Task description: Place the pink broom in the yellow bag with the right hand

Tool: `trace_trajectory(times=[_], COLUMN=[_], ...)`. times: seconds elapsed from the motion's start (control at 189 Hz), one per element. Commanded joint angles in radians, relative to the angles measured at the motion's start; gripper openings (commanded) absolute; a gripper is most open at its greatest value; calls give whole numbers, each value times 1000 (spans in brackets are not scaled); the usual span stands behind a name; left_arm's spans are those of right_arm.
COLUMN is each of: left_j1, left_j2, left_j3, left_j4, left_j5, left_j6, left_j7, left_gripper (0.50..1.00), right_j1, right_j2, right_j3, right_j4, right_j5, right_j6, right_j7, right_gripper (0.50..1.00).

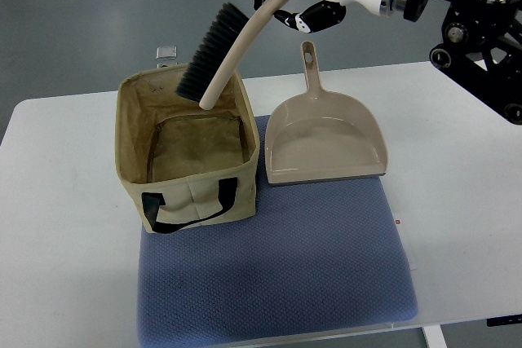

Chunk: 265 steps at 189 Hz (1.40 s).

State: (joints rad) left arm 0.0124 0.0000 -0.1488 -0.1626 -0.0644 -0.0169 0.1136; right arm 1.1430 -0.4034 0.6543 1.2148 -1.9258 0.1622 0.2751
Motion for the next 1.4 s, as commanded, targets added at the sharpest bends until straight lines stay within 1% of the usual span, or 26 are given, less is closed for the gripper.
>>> trace_trajectory(times=[0.0, 0.1, 0.196, 0.212, 0.217, 0.222, 0.227, 0.233, 0.238, 0.254, 0.259, 0.264, 0.27, 0.275, 0.28, 0.286, 0.291, 0.296, 0.328, 0.36, 0.539, 0.635, 0.936, 1.026, 1.248, 1.396], left_j1=[0, 0, 0, 0, 0, 0, 0, 0, 0, 0, 0, 0, 0, 0, 0, 0, 0, 0, 0, 0, 0, 0, 0, 0, 0, 0], left_j2=[0, 0, 0, 0, 0, 0, 0, 0, 0, 0, 0, 0, 0, 0, 0, 0, 0, 0, 0, 0, 0, 0, 0, 0, 0, 0], left_j3=[0, 0, 0, 0, 0, 0, 0, 0, 0, 0, 0, 0, 0, 0, 0, 0, 0, 0, 0, 0, 0, 0, 0, 0, 0, 0], left_j4=[0, 0, 0, 0, 0, 0, 0, 0, 0, 0, 0, 0, 0, 0, 0, 0, 0, 0, 0, 0, 0, 0, 0, 0, 0, 0], left_j5=[0, 0, 0, 0, 0, 0, 0, 0, 0, 0, 0, 0, 0, 0, 0, 0, 0, 0, 0, 0, 0, 0, 0, 0, 0, 0], left_j6=[0, 0, 0, 0, 0, 0, 0, 0, 0, 0, 0, 0, 0, 0, 0, 0, 0, 0, 0, 0, 0, 0, 0, 0, 0, 0], left_j7=[0, 0, 0, 0, 0, 0, 0, 0, 0, 0, 0, 0, 0, 0, 0, 0, 0, 0, 0, 0, 0, 0, 0, 0, 0, 0], left_gripper=[1000, 1000, 1000, 1000, 1000, 1000, 1000, 1000, 1000, 1000, 1000, 1000, 1000, 1000, 1000, 1000, 1000, 1000, 1000, 1000, 1000, 1000, 1000, 1000, 1000, 1000], right_j1=[-8, -20, -43, -49, -49, -52, -52, -57, -57, -63, -63, -65, -65, -68, -68, -69, -69, -71, -74, -75, -91, -92, -180, -255, -477, -621], right_j2=[55, 71, 74, 74, 74, 74, 74, 74, 74, 74, 74, 74, 74, 74, 74, 74, 74, 74, 74, 74, 72, 55, -43, -54, -32, 60], right_j3=[-1, -27, -47, -47, -47, -47, -47, -47, -47, -47, -47, -45, -45, -45, -45, -45, -45, -45, -44, -44, -25, -22, -21, 44, 271, 447], right_j4=[-6, -4, -6, -6, -6, -6, -6, -6, -6, -6, -6, -6, -6, -6, -6, -8, -8, -8, -8, -8, -9, -14, -50, -52, -50, -50], right_j5=[-2, 1, 2, 4, 4, 5, 5, 5, 5, 7, 7, 7, 7, 8, 8, 8, 8, 8, 11, 14, 19, 67, 550, 743, 975, 1053], right_j6=[-6, -13, -43, -50, -50, -53, -53, -56, -56, -62, -62, -66, -66, -66, -66, -69, -69, -69, -72, -72, -81, -125, -270, -300, -294, -296], right_j7=[-5, -5, -4, -4, -4, -4, -4, -4, -4, -4, -4, -4, -4, -4, -4, -4, -4, -4, -4, -4, -4, -5, -7, -7, -7, -7], right_gripper=[500, 500, 617, 658, 658, 680, 680, 705, 705, 758, 758, 780, 780, 803, 803, 825, 825, 844, 878, 891, 893, 893, 893, 893, 893, 893])
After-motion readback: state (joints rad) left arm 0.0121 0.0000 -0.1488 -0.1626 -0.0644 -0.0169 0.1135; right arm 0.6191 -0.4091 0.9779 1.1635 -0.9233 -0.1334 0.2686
